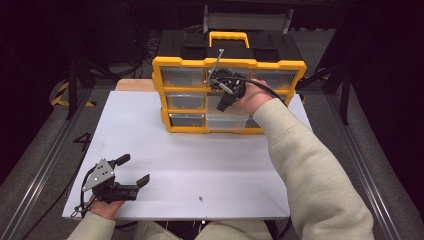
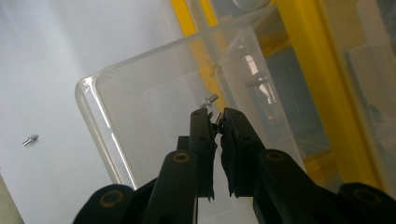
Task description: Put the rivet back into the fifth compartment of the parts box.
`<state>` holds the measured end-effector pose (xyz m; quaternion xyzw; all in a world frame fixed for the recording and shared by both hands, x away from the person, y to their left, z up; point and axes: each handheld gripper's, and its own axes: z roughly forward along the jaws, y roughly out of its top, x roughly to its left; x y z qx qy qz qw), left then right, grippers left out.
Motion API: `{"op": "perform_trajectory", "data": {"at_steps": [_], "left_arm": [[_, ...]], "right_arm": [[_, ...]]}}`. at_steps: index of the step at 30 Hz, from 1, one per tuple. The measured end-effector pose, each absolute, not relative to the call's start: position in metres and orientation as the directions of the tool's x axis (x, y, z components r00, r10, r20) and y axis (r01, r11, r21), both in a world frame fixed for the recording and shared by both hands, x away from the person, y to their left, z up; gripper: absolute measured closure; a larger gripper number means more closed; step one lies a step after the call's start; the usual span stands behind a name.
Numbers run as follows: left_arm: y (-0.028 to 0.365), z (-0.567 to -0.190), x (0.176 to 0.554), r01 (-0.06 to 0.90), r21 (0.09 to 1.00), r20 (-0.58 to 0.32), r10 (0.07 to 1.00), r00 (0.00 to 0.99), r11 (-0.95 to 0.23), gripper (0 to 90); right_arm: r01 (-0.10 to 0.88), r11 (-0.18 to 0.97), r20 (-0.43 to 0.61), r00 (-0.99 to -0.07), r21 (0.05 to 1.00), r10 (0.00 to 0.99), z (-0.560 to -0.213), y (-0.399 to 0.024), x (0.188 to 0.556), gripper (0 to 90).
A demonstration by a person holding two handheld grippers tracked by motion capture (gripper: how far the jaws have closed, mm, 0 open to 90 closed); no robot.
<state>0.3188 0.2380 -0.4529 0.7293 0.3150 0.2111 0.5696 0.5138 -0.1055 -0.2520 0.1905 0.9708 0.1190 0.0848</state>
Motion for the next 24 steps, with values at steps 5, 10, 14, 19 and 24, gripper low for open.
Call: {"op": "perform_trajectory", "data": {"at_steps": [5,10,14,19,24], "left_arm": [[0.238,-0.453,0.318,0.217,0.965,-0.051,0.701,0.711,-0.150,2.6],[0.238,-0.453,0.318,0.217,0.964,-0.050,0.701,0.711,-0.151,2.6],[0.238,-0.453,0.319,0.219,0.964,-0.053,0.699,0.713,-0.151,2.6],[0.238,-0.453,0.319,0.218,0.964,-0.052,0.699,0.713,-0.151,2.6],[0.238,-0.453,0.318,0.219,0.964,-0.052,0.698,0.714,-0.153,2.6]], "right_arm": [[0.338,0.911,-0.120,-0.920,0.234,0.372,-0.261,-0.104,0.515,82.6],[0.325,0.916,-0.112,-0.927,0.236,0.358,-0.265,-0.106,0.518,82.5],[0.309,0.923,-0.107,-0.934,0.230,0.340,-0.267,-0.106,0.520,82.4],[0.301,0.929,-0.100,-0.939,0.215,0.328,-0.272,-0.105,0.523,82.3],[0.295,0.933,-0.090,-0.944,0.205,0.318,-0.276,-0.104,0.524,82.2]]}}
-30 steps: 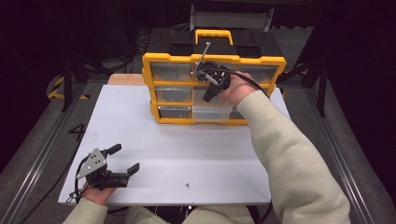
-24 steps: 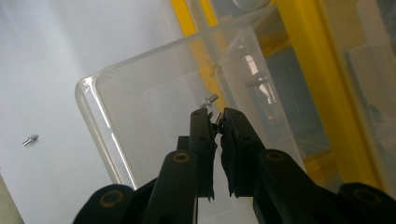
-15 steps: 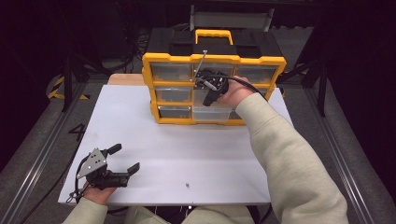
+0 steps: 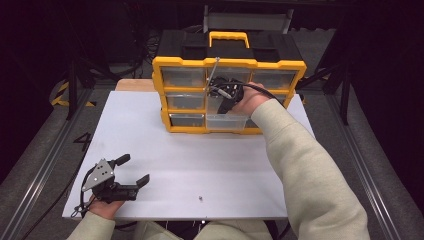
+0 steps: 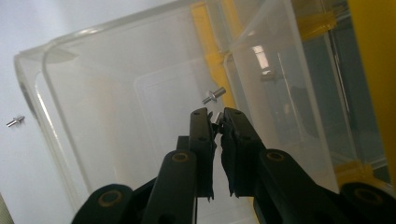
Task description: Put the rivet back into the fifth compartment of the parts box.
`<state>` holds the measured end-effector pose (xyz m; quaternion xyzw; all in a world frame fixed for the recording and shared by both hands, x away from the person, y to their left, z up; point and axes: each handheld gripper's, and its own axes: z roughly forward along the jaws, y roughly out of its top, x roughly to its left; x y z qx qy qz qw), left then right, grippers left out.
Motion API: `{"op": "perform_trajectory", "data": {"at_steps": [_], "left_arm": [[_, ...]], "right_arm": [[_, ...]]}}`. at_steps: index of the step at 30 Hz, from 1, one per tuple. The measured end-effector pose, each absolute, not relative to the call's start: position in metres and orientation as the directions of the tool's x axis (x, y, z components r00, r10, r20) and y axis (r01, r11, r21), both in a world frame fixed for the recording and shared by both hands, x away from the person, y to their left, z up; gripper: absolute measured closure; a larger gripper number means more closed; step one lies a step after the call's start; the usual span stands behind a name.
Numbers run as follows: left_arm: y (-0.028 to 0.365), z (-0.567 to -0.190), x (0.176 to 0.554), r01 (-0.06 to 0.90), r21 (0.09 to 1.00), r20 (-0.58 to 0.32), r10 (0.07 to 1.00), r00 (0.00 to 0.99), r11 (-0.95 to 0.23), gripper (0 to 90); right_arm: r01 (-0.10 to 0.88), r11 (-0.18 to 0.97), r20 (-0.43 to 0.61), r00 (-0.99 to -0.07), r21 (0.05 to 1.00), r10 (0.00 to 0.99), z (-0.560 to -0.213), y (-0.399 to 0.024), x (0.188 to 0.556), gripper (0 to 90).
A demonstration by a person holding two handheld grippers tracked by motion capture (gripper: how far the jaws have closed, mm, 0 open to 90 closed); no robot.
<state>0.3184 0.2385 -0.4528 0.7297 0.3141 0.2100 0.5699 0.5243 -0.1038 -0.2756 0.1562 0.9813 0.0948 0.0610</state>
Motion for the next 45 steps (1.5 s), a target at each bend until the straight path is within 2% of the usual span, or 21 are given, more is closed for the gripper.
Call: {"op": "perform_trajectory", "data": {"at_steps": [12,23,29,35,38,45], "left_arm": [[0.238,-0.453,0.319,0.219,0.964,-0.052,0.699,0.714,-0.152,2.6],[0.238,-0.453,0.319,0.219,0.963,-0.051,0.700,0.713,-0.154,2.6],[0.237,-0.453,0.319,0.219,0.963,-0.049,0.699,0.714,-0.156,2.6],[0.238,-0.453,0.319,0.219,0.963,-0.049,0.699,0.713,-0.156,2.6],[0.237,-0.453,0.318,0.219,0.963,-0.049,0.698,0.715,-0.157,2.6],[0.237,-0.453,0.318,0.220,0.962,-0.048,0.698,0.715,-0.159,2.6]], "right_arm": [[0.285,0.942,-0.091,-0.948,0.180,0.304,-0.284,-0.100,0.527,81.1],[0.267,0.926,-0.146,-0.938,0.265,0.313,-0.257,-0.107,0.514,73.1],[0.229,0.907,-0.202,-0.928,0.354,0.313,-0.227,-0.115,0.495,63.8],[0.183,0.899,-0.244,-0.923,0.398,0.296,-0.214,-0.115,0.469,43.7],[0.152,0.896,-0.245,-0.931,0.416,0.272,-0.216,-0.111,0.452,37.2],[0.109,0.905,-0.235,-0.947,0.411,0.220,-0.230,-0.104,0.416,33.2]]}}
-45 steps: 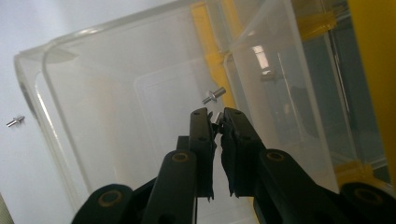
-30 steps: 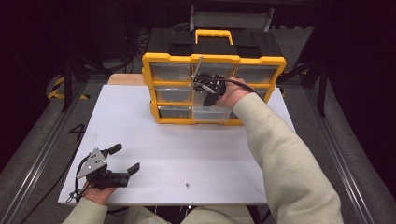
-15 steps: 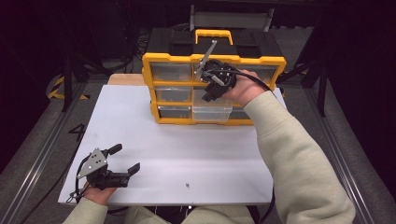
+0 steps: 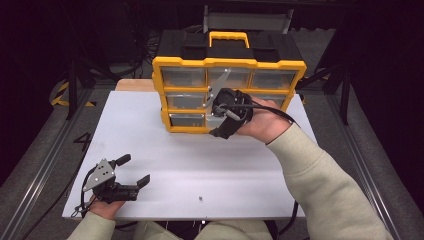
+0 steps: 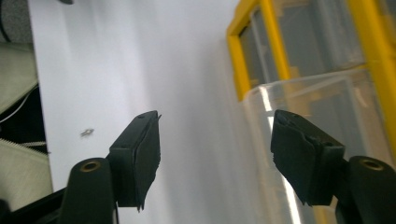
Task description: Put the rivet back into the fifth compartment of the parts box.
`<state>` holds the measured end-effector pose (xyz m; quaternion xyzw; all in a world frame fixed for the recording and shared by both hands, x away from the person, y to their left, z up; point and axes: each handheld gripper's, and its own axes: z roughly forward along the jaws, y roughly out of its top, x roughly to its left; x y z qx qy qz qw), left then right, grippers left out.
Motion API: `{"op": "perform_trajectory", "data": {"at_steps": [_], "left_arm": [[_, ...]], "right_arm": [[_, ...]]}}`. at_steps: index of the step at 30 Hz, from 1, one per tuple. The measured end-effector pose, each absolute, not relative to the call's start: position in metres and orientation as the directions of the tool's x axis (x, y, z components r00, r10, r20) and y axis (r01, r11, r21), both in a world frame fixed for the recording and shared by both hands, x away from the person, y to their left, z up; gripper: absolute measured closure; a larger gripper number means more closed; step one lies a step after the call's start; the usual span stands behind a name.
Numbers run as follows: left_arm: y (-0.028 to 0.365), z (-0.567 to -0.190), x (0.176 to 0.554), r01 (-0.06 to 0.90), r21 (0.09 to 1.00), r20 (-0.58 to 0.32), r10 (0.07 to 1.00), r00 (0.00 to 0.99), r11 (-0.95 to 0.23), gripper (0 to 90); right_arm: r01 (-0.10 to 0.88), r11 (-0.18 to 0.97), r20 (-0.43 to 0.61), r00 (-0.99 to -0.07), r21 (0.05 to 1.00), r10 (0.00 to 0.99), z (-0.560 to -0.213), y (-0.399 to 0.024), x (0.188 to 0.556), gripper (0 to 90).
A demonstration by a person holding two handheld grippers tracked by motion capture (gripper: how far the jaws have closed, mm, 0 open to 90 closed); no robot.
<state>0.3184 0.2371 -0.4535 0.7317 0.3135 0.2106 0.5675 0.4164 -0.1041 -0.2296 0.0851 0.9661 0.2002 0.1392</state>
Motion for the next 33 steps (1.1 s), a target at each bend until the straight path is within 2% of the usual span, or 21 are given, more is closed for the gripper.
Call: {"op": "perform_trajectory", "data": {"at_steps": [9,33], "left_arm": [[0.237,-0.453,0.318,0.219,0.963,-0.047,0.698,0.715,-0.159,2.6],[0.237,-0.453,0.318,0.219,0.963,-0.047,0.698,0.714,-0.159,2.6]], "right_arm": [[0.101,0.912,-0.201,-0.960,0.398,0.194,-0.258,-0.098,0.391,29.1],[0.073,0.942,-0.143,-0.982,0.328,0.126,-0.341,-0.077,0.363,28.3]]}}
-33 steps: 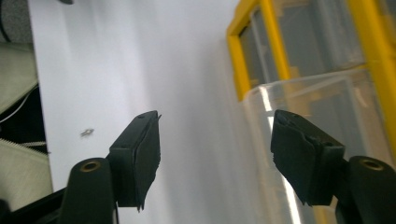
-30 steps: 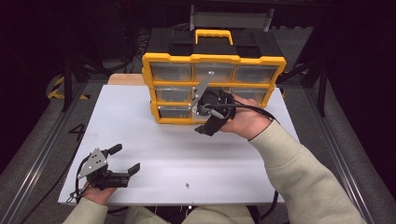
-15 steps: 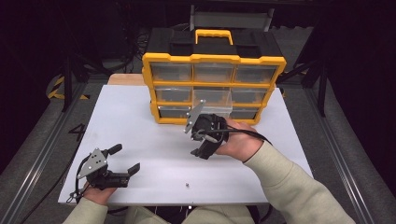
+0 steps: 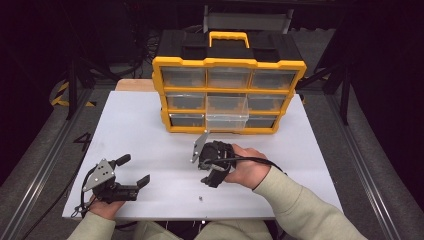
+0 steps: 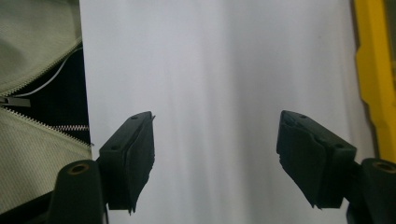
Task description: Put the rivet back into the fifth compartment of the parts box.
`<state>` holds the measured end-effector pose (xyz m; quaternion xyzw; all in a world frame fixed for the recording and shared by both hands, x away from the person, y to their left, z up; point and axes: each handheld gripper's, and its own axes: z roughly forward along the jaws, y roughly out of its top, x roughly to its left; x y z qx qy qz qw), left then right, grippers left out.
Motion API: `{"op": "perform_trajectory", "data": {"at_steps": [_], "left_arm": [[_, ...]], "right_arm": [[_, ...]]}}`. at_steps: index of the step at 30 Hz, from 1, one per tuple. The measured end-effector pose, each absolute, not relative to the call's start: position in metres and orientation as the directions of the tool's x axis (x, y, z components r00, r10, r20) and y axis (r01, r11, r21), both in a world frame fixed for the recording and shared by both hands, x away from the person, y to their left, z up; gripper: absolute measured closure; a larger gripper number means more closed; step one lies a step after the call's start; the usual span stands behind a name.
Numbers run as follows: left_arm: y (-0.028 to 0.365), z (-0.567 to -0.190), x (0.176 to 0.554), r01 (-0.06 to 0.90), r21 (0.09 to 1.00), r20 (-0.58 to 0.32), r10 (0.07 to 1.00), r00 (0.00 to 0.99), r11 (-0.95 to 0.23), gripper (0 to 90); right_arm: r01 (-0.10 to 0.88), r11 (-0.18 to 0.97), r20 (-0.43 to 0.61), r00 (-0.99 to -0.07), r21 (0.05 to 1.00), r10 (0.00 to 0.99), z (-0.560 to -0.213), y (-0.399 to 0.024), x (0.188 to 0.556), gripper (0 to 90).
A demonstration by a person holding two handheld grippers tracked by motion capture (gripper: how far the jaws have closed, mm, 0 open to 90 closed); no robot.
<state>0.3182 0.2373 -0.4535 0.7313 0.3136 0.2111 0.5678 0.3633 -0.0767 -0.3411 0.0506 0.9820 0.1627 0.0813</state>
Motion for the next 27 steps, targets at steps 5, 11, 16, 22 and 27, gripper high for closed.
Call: {"op": "perform_trajectory", "data": {"at_steps": [5,11,16,22,27], "left_arm": [[0.237,-0.453,0.318,0.219,0.963,-0.047,0.698,0.715,-0.159,2.6],[0.238,-0.453,0.318,0.216,0.963,-0.044,0.697,0.716,-0.161,2.6],[0.238,-0.453,0.318,0.216,0.963,-0.043,0.697,0.716,-0.163,2.6],[0.237,-0.454,0.318,0.221,0.962,-0.045,0.701,0.712,-0.163,2.6],[0.237,-0.454,0.317,0.218,0.961,-0.040,0.701,0.712,-0.167,2.7]], "right_arm": [[0.063,0.949,-0.118,-0.988,0.310,0.104,-0.362,-0.071,0.357,28.3],[0.055,0.955,-0.104,-0.991,0.291,0.089,-0.379,-0.067,0.352,28.3],[0.051,0.959,-0.087,-0.993,0.278,0.078,-0.394,-0.064,0.349,28.3],[0.037,0.971,-0.064,-0.997,0.235,0.053,-0.411,-0.058,0.343,29.9],[0.029,0.976,-0.053,-0.998,0.215,0.042,-0.421,-0.053,0.340,37.5]]}}
